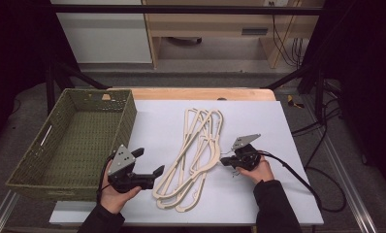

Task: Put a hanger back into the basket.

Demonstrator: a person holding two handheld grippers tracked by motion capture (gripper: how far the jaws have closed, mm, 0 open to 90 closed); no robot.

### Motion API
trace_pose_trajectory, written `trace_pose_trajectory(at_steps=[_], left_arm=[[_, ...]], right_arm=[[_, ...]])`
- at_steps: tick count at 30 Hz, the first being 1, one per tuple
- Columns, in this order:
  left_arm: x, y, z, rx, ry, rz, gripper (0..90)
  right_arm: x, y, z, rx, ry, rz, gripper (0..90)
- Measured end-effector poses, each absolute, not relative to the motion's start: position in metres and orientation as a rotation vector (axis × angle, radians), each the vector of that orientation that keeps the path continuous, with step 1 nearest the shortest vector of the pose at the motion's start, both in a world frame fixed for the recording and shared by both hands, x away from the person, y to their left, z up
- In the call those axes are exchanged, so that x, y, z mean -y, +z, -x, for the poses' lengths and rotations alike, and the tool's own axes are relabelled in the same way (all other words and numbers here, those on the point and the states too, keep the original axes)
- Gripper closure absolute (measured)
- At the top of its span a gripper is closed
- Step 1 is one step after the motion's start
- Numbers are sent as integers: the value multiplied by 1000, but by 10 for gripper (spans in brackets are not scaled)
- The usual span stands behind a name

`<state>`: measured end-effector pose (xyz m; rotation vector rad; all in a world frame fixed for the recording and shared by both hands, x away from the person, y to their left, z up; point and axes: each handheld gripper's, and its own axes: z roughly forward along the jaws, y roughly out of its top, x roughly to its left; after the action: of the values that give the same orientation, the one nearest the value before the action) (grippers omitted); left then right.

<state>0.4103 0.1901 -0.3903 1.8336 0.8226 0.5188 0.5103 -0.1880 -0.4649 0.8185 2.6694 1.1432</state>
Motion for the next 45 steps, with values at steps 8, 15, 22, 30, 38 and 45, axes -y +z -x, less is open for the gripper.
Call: trace_pose_trajectory(at_steps=[8, 15, 22, 30, 38, 45], left_arm=[[-186, -393, -410, -816, 517, -1848, 103], [-184, -394, -410, -813, 515, -1853, 104], [-175, -395, -410, -794, 511, -1878, 105], [-138, -393, -413, -731, 487, -1965, 117], [-74, -405, -437, -678, 412, -2129, 159], [-34, -429, -455, -662, 409, -2261, 260]], right_arm=[[183, -474, -499, -2626, 1162, -837, 844], [182, -478, -498, -2618, 1162, -791, 888], [186, -463, -495, -2602, 1182, -783, 892], [181, -436, -484, -2572, 1140, -772, 892], [173, -423, -478, -2584, 1094, -748, 892], [169, -417, -475, -2585, 1091, -726, 892]])
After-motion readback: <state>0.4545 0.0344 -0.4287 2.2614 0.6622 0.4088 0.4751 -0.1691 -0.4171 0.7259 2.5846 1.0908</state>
